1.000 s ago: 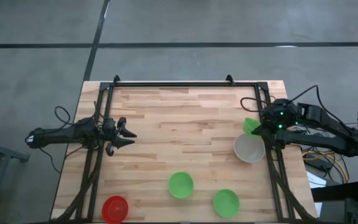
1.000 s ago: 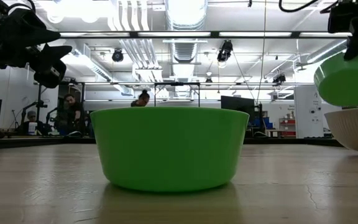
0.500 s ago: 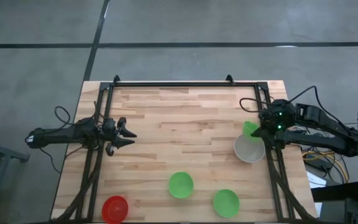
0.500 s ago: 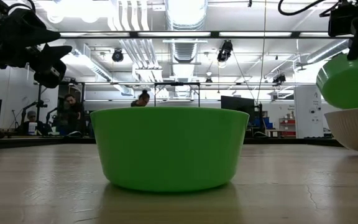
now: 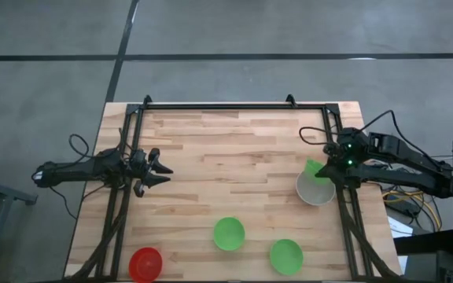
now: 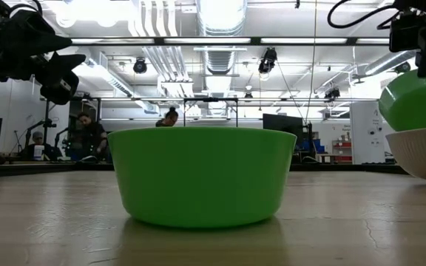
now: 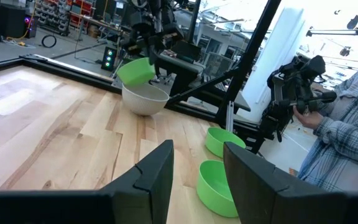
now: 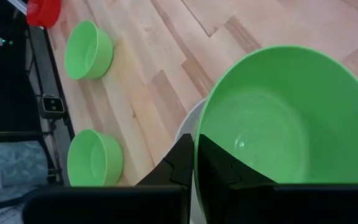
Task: Nest bowls inside each other
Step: Stack the top green bowl on top of the white bowl
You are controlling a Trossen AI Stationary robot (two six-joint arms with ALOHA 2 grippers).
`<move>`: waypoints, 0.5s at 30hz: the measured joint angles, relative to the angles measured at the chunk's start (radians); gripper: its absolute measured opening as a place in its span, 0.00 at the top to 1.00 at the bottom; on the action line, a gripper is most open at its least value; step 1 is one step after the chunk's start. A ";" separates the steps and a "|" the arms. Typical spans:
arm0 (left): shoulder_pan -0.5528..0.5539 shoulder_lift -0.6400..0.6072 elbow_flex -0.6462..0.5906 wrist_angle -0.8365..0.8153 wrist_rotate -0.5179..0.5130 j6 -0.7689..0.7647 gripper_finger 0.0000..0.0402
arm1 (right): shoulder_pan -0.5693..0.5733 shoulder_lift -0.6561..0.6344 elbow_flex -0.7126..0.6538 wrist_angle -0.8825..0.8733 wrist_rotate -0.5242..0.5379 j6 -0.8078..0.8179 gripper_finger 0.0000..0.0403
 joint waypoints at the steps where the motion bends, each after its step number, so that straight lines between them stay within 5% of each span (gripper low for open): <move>1: 0.000 0.000 0.000 0.000 0.000 0.000 0.64 | 0.000 0.000 0.000 0.003 -0.002 0.001 0.98; 15: 0.000 0.000 0.000 0.000 0.000 0.000 0.64 | 0.000 -0.001 0.006 0.037 -0.004 -0.011 0.98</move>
